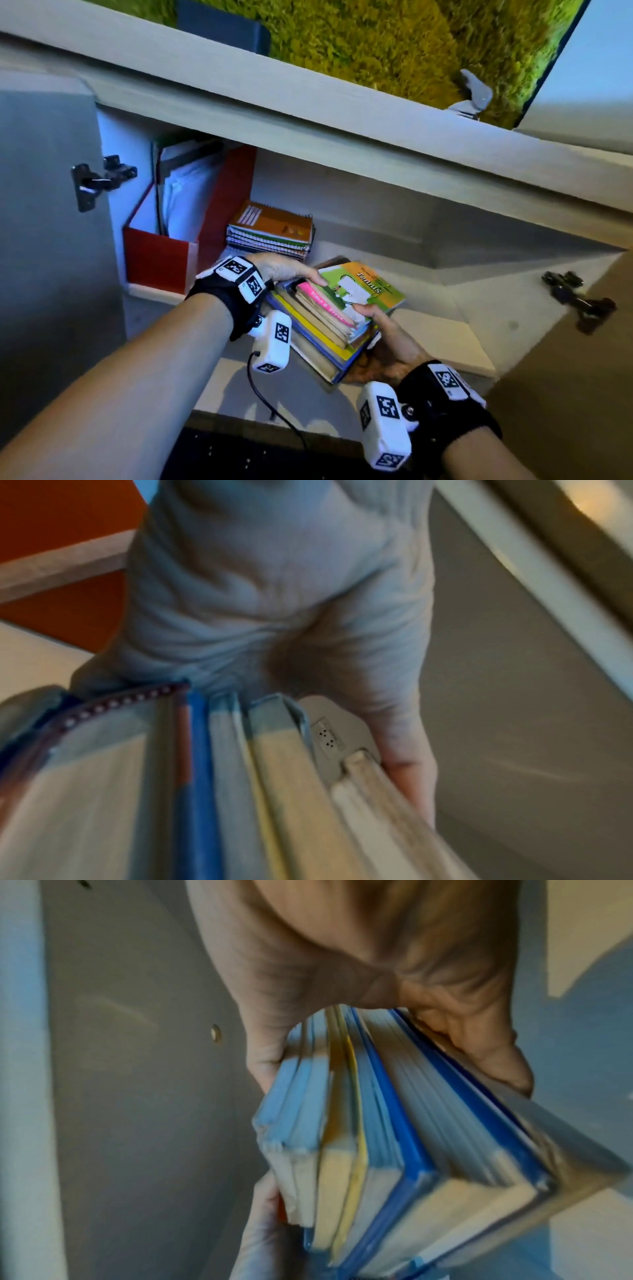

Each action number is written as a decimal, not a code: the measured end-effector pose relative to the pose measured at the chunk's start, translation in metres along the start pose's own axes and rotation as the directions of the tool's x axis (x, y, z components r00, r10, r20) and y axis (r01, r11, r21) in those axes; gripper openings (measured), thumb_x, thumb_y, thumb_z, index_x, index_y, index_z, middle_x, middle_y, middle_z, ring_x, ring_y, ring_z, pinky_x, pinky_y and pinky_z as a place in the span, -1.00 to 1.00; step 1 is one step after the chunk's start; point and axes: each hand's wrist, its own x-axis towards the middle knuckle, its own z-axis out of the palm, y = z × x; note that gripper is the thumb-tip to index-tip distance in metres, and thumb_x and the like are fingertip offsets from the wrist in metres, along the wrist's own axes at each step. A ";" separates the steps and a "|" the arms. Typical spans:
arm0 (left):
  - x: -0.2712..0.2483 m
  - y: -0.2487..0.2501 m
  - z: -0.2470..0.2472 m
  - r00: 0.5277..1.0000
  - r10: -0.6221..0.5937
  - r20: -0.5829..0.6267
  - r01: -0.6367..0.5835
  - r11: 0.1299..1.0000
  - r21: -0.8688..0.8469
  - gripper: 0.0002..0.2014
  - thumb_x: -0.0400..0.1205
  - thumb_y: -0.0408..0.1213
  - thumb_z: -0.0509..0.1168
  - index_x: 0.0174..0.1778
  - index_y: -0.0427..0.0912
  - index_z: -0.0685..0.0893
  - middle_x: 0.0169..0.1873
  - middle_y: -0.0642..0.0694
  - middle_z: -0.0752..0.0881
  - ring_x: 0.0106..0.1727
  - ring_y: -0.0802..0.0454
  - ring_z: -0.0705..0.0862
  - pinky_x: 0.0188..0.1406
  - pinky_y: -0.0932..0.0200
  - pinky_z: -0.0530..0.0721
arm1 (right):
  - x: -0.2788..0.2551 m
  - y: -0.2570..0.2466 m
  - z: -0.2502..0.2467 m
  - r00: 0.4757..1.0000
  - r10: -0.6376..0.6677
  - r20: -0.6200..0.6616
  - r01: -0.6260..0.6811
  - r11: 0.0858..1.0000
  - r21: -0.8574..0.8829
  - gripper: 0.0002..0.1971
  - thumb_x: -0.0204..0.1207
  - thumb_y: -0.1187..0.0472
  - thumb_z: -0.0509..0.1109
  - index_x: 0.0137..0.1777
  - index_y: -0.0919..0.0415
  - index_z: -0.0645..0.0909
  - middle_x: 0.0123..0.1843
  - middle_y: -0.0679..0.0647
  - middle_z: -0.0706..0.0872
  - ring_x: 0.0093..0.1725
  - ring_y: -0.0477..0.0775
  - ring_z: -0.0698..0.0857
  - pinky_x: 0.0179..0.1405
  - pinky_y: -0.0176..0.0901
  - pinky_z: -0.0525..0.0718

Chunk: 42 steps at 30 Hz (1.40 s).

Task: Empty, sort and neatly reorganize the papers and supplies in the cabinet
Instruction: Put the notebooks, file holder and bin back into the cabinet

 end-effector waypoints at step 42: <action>0.059 -0.029 -0.061 0.658 0.173 -0.733 0.459 0.680 0.572 -0.23 0.50 -0.19 0.52 0.53 -0.48 0.35 0.39 -0.33 0.55 0.37 -0.24 0.60 0.23 -0.03 0.65 | 0.133 -0.042 0.028 0.845 -0.522 -0.120 -0.026 0.185 -0.982 -0.38 0.26 -0.36 0.52 0.07 0.17 0.65 0.11 0.13 0.73 0.09 0.13 0.70 -0.07 -0.20 0.56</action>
